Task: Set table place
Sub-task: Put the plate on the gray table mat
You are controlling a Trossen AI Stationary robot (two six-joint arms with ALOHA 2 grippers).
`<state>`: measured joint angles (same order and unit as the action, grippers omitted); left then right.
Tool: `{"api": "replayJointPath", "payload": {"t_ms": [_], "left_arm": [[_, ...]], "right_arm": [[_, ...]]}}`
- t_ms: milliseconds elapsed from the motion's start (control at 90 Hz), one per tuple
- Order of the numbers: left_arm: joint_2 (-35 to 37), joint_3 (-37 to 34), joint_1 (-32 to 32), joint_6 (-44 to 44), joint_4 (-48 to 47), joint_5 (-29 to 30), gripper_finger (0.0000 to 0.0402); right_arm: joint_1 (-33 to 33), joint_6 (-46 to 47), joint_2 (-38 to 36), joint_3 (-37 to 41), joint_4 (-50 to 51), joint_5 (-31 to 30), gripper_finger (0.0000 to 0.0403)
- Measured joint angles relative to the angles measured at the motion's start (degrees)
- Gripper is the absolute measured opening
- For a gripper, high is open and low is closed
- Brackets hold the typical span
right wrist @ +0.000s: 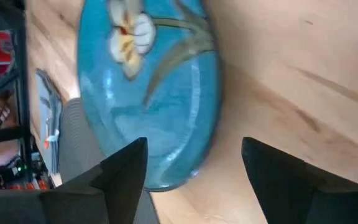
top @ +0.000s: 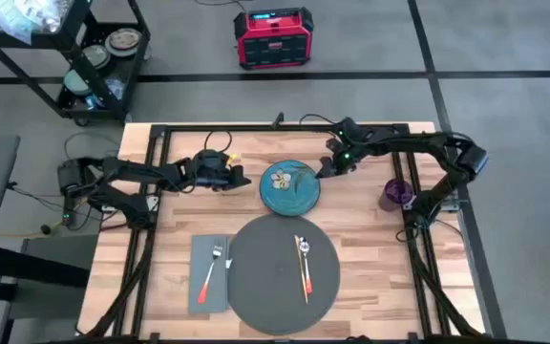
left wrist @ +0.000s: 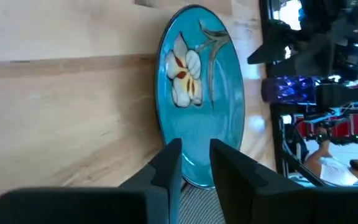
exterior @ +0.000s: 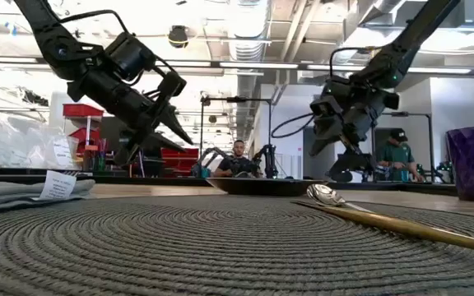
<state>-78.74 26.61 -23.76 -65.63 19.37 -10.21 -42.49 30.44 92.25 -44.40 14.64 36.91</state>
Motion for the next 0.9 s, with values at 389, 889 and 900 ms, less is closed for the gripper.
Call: {"api": "replayJointPath", "payload": {"t_ms": [389, 889, 900], "left_arm": [[-5.2, 0.0, -0.4, -1.1, 1.2, -3.0, 0.0068], [-12.9, 0.0, -0.4, -2.8, 10.5, -3.8, 0.0068], [-13.0, 0.0, -0.4, -2.8, 10.9, -3.8, 0.0068]], "right_arm": [[-0.8, 0.6, 0.0, 0.7, -1.9, 0.7, 0.0240], [-2.0, -0.5, 2.5, 0.7, -1.9, 0.7, 0.0240], [-1.9, -0.5, 2.7, 0.7, -1.9, 0.7, 0.0240]]}}
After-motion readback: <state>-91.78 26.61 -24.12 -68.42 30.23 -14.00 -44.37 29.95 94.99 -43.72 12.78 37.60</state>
